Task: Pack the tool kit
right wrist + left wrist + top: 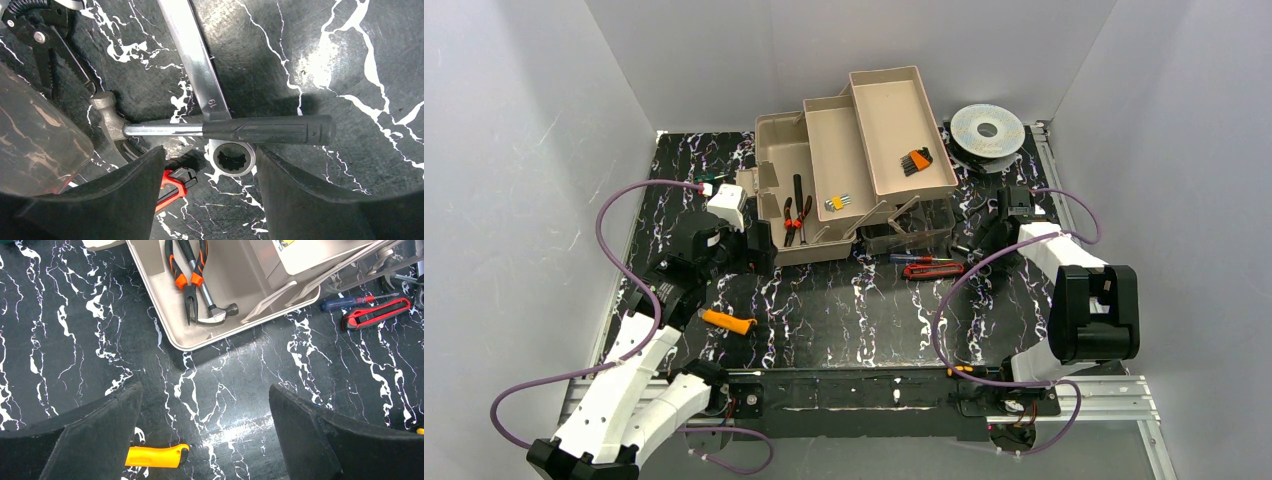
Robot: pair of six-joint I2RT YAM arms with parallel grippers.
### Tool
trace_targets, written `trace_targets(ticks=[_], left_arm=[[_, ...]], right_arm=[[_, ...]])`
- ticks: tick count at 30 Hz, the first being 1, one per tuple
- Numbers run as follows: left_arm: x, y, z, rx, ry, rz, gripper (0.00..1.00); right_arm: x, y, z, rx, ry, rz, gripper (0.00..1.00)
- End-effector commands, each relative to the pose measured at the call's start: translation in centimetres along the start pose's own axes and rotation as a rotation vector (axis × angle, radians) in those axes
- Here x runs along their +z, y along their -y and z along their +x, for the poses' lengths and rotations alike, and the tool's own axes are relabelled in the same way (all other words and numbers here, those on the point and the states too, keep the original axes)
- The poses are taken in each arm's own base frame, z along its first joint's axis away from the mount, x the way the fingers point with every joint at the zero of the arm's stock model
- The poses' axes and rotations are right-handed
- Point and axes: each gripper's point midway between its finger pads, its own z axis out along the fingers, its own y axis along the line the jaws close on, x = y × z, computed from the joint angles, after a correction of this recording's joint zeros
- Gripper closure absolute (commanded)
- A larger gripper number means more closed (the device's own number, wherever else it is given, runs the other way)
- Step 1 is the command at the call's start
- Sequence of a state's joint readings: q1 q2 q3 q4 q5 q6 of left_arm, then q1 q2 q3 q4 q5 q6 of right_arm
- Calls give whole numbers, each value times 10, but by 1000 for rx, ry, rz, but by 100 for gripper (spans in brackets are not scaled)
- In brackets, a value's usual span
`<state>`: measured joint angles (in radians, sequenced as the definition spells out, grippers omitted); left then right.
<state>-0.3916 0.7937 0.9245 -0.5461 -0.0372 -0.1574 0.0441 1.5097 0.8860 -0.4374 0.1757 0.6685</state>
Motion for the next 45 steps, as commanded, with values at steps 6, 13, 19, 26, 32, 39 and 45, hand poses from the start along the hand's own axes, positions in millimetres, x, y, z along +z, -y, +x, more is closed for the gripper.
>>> trace_targets(ticks=[6,13,19,26,32,39,45], left_arm=[[0,1,-3,-2,15,10,2],[0,1,-3,-1,14,11,2],[0,2,-3,-2,14,16,2],[-2,3,-1,-3,16,23,2],[-4,1,-2,-3,26,14,2],[-4,1,-2,-2,25,14,2],[-4,1,-2,-1,25,12,2]], right_arm=[[-18,-12,-21,26,69,-43,23],[-26,23,-18,365,54,173,20],[-9,17,0,607,14,68,21],[9,12,2,853,1,-13,26],[12,21,-8,964,49,-55,28],[16,48,-14,1039,54,41,36],[20,59,-18,1045,65,93,50]])
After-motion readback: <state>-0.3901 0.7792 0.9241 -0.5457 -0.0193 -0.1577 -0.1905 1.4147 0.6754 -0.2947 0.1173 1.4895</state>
